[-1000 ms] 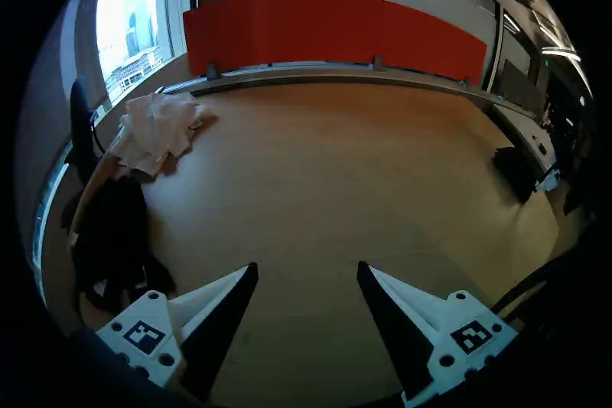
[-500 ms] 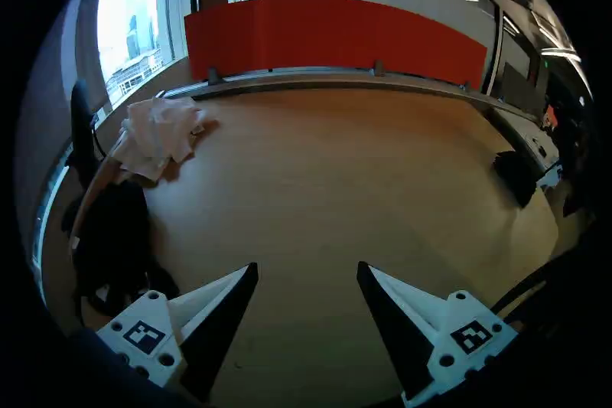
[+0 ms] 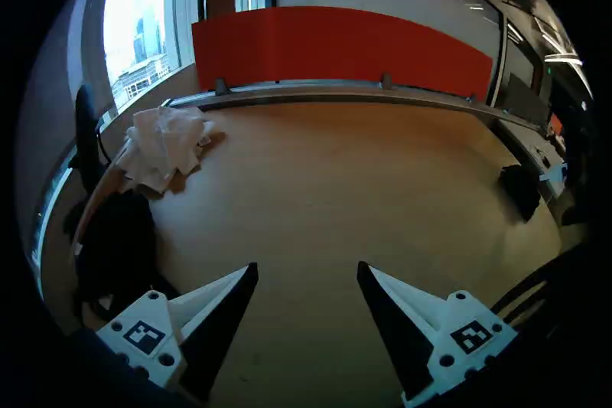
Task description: Fold towel
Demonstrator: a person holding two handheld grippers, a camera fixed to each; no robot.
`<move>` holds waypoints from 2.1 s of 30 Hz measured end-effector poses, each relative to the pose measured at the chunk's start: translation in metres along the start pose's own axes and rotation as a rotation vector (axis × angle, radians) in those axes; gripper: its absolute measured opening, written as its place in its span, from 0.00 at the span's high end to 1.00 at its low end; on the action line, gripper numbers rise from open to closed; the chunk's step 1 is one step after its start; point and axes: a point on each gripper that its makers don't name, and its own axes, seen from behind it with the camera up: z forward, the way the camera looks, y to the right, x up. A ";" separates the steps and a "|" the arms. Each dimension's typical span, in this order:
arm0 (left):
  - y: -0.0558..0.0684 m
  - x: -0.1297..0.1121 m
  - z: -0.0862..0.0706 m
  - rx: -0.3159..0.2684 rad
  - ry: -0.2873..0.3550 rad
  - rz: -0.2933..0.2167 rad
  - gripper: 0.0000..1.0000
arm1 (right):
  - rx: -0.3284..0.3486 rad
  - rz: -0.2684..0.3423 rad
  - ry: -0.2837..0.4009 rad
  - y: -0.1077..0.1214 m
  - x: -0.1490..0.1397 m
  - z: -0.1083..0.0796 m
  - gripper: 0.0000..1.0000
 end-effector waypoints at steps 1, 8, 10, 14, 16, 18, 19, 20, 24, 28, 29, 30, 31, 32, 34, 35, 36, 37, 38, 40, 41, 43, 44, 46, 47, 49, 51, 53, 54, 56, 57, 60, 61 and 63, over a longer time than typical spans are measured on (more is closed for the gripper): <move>-0.001 0.002 0.001 0.003 0.003 -0.001 0.04 | -0.010 0.019 0.015 0.000 0.003 0.000 0.00; -0.006 0.011 0.005 0.022 0.020 -0.009 0.04 | -0.035 0.088 0.070 -0.007 0.012 -0.002 0.00; -0.008 0.015 0.006 0.027 0.030 -0.013 0.04 | -0.041 0.093 0.080 -0.008 0.014 -0.003 0.00; -0.012 0.023 0.007 0.038 0.050 -0.027 0.04 | -0.050 0.103 0.115 -0.009 0.021 -0.008 0.00; -0.014 0.027 0.009 0.044 0.062 -0.036 0.04 | -0.056 0.110 0.139 -0.009 0.026 -0.011 0.00; -0.017 0.033 0.010 0.050 0.075 -0.046 0.04 | -0.061 0.114 0.163 -0.009 0.032 -0.014 0.00; -0.018 0.036 0.010 0.052 0.083 -0.051 0.04 | -0.063 0.115 0.175 -0.010 0.035 -0.016 0.00; -0.019 0.039 0.011 0.054 0.092 -0.055 0.04 | -0.065 0.116 0.186 -0.010 0.037 -0.018 0.00; -0.024 0.056 0.014 0.063 0.137 -0.074 0.04 | -0.072 0.115 0.231 -0.013 0.046 -0.024 0.00; -0.030 0.075 0.015 0.074 0.188 -0.087 0.04 | -0.095 0.119 0.294 -0.014 0.057 -0.034 0.00; -0.032 0.080 0.015 0.077 0.202 -0.090 0.04 | -0.102 0.119 0.314 -0.014 0.060 -0.037 0.00; -0.034 0.086 0.015 0.079 0.218 -0.093 0.04 | -0.107 0.119 0.336 -0.014 0.064 -0.040 0.00; -0.035 0.091 0.015 0.081 0.232 -0.097 0.04 | -0.109 0.117 0.356 -0.015 0.067 -0.044 0.00; -0.037 0.096 0.015 0.083 0.247 -0.100 0.04 | -0.112 0.116 0.376 -0.016 0.070 -0.047 0.00; -0.040 0.104 0.014 0.086 0.272 -0.107 0.04 | -0.117 0.119 0.411 -0.017 0.076 -0.053 0.00; -0.042 0.108 0.014 0.088 0.283 -0.110 0.03 | -0.119 0.121 0.426 -0.018 0.078 -0.056 0.00; -0.044 0.111 0.014 0.089 0.291 -0.113 0.03 | -0.122 0.123 0.440 -0.018 0.081 -0.058 0.00; -0.045 0.114 0.014 0.090 0.298 -0.117 0.04 | -0.127 0.125 0.455 -0.017 0.084 -0.060 0.00; -0.047 0.117 0.014 0.091 0.305 -0.120 0.04 | -0.131 0.127 0.468 -0.016 0.086 -0.062 0.00; -0.048 0.122 0.014 0.091 0.315 -0.123 0.04 | -0.142 0.127 0.486 -0.015 0.090 -0.065 0.00; -0.049 0.124 0.014 0.090 0.320 -0.123 0.03 | -0.146 0.127 0.493 -0.014 0.092 -0.066 0.00; -0.049 0.129 0.014 0.090 0.332 -0.119 0.03 | -0.152 0.120 0.504 -0.015 0.094 -0.068 0.00; -0.049 0.131 0.014 0.089 0.338 -0.116 0.04 | -0.154 0.117 0.508 -0.015 0.096 -0.068 0.00; -0.049 0.136 0.014 0.088 0.350 -0.112 0.04 | -0.156 0.104 0.521 -0.018 0.099 -0.070 0.00; -0.048 0.138 0.015 0.087 0.356 -0.110 0.04 | -0.156 0.098 0.528 -0.019 0.100 -0.071 0.00; -0.049 0.143 0.014 0.086 0.371 -0.109 0.04 | -0.153 0.083 0.547 -0.025 0.105 -0.075 0.00; -0.049 0.148 0.014 0.086 0.386 -0.111 0.04 | -0.146 0.068 0.566 -0.032 0.110 -0.078 0.00; -0.050 0.155 0.012 0.085 0.406 -0.115 0.04 | -0.131 0.051 0.590 -0.042 0.117 -0.084 0.00; -0.050 0.158 0.012 0.085 0.414 -0.117 0.04 | -0.124 0.045 0.599 -0.047 0.119 -0.085 0.00; -0.050 0.163 0.011 0.083 0.427 -0.119 0.04 | -0.108 0.034 0.612 -0.057 0.125 -0.088 0.00; -0.050 0.165 0.011 0.082 0.433 -0.119 0.04 | -0.101 0.031 0.618 -0.062 0.128 -0.090 0.00; -0.048 0.172 0.009 0.075 0.451 -0.114 0.04 | -0.080 0.024 0.639 -0.078 0.137 -0.096 0.00; -0.046 0.174 0.008 0.072 0.457 -0.111 0.04 | -0.069 0.020 0.648 -0.085 0.140 -0.099 0.00; -0.044 0.179 0.007 0.066 0.470 -0.108 0.04 | -0.050 0.013 0.664 -0.097 0.146 -0.103 0.00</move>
